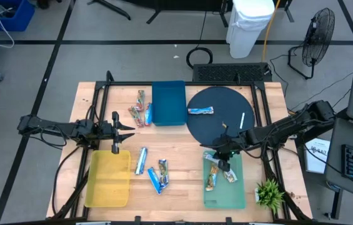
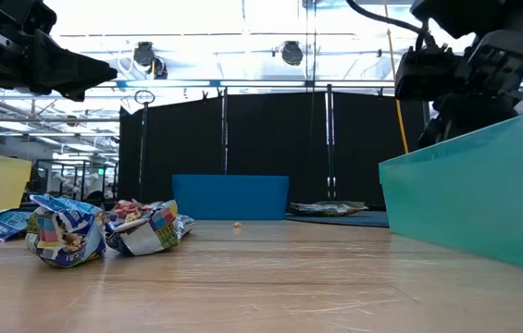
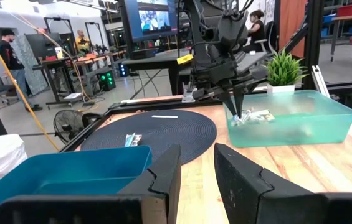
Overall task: Pick and place Granola Bars by type
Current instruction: Put the yellow granola bar into the green bin
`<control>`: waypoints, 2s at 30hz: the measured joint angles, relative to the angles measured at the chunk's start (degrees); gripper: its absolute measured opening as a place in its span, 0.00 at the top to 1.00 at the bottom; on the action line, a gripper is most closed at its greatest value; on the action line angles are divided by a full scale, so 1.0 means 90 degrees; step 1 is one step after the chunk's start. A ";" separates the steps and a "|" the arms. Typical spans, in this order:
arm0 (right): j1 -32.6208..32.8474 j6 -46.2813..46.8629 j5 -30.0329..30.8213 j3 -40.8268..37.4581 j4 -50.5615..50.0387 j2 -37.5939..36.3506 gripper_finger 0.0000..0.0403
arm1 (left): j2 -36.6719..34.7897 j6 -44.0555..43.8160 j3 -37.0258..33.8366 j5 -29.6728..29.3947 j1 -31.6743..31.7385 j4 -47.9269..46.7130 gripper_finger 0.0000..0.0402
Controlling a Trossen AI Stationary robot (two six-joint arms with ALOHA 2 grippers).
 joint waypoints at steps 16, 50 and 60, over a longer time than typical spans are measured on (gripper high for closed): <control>0.0049 -0.0205 -0.0366 0.0000 0.0650 -0.0053 0.61 | -0.0001 0.0000 0.0000 0.0000 0.0000 0.0001 0.75; -0.4830 -0.4242 0.0315 0.1254 0.0423 0.0832 0.52 | 0.0000 0.0000 0.0000 0.0000 0.0001 0.0000 0.75; -0.4786 -0.4447 0.0320 0.1651 0.0142 0.2086 0.47 | 0.0000 0.0000 0.0000 0.0000 0.0001 -0.0001 0.75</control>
